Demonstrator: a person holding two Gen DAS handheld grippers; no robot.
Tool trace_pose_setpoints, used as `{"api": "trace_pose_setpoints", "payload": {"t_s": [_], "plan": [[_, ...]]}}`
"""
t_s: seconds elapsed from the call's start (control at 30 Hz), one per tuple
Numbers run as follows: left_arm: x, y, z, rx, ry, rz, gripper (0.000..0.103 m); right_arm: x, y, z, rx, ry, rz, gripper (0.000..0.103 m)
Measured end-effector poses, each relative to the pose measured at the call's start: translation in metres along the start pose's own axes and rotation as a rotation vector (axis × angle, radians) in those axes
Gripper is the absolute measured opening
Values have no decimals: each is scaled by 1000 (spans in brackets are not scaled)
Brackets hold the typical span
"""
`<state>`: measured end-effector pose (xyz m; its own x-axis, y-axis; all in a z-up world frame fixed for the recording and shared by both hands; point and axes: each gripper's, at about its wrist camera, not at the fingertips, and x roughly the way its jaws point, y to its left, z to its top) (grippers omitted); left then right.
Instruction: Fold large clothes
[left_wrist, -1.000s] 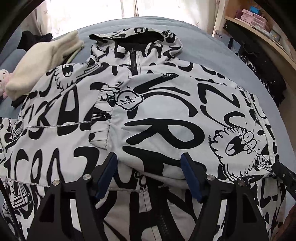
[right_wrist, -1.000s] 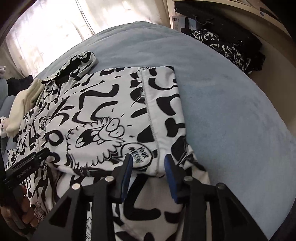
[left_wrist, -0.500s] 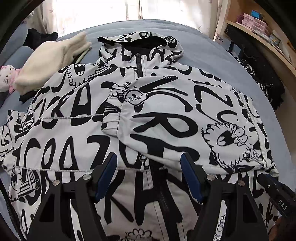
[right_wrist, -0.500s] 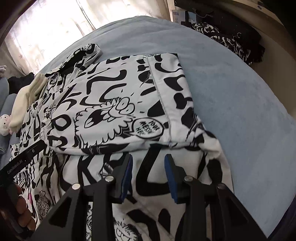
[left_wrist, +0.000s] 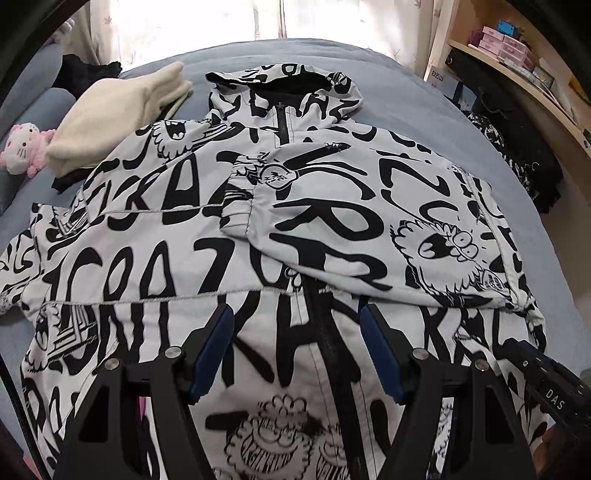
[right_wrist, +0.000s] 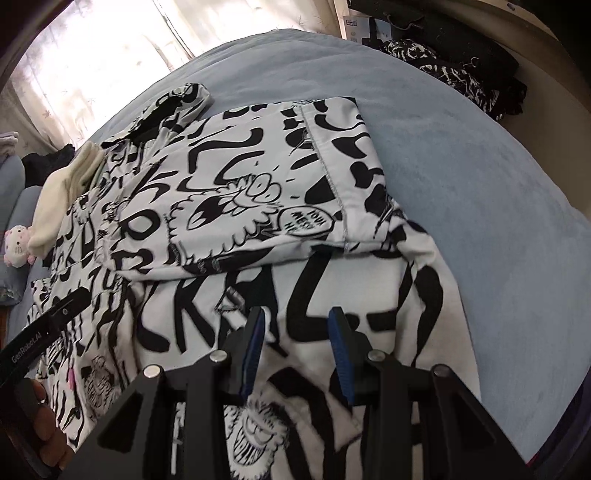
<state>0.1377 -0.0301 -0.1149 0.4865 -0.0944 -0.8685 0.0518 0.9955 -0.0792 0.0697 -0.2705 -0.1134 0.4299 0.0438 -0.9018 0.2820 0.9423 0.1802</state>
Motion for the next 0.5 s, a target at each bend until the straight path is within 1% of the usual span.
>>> {"api": "trace_pose_setpoints", "payload": {"t_s": [0.3, 0.5], "plan": [[-40, 17, -17, -6, -40, 10, 69, -30, 18, -15, -41, -28, 33, 35], [-68, 29, -29, -5, -74, 16, 69, -50, 39, -27, -89, -53, 50, 35]]}}
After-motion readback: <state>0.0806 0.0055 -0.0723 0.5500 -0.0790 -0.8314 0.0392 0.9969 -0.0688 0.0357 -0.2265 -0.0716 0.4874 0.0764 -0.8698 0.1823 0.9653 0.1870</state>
